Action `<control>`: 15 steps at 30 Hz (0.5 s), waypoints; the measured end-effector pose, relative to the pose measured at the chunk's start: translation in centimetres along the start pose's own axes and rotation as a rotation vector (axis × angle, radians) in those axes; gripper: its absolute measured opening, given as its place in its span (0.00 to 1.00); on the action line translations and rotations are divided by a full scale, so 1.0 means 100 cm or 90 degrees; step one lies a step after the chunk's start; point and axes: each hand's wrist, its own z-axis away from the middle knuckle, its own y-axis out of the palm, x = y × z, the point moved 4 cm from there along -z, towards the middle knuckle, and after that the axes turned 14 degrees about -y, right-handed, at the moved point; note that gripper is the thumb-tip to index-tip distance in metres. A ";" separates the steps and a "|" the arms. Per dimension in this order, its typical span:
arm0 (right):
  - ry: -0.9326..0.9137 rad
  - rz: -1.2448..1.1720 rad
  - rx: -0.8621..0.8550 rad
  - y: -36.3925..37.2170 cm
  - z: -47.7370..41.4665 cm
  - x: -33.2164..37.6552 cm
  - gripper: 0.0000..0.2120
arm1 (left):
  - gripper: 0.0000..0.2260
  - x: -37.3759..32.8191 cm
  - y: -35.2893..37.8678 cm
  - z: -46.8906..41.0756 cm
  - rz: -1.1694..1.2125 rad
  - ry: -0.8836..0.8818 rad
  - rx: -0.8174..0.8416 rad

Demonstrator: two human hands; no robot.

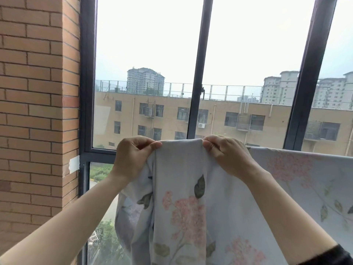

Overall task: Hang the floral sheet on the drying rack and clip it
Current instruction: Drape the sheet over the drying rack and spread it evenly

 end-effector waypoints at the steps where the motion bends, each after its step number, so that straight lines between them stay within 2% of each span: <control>1: 0.002 -0.001 0.003 0.000 0.000 0.000 0.12 | 0.03 0.000 -0.006 -0.003 0.004 -0.004 -0.003; 7: 0.006 0.029 -0.003 0.005 -0.001 -0.001 0.13 | 0.06 0.022 -0.043 -0.009 -0.011 -0.053 -0.067; 12: 0.021 0.036 0.002 0.007 -0.002 -0.005 0.14 | 0.05 0.057 -0.033 0.008 -0.197 -0.120 0.049; 14: 0.020 0.037 0.004 0.008 -0.002 -0.004 0.15 | 0.04 0.054 -0.025 0.010 -0.182 -0.132 0.105; 15: 0.019 0.039 0.003 0.008 -0.002 -0.004 0.16 | 0.06 0.051 -0.020 0.011 -0.171 -0.118 0.145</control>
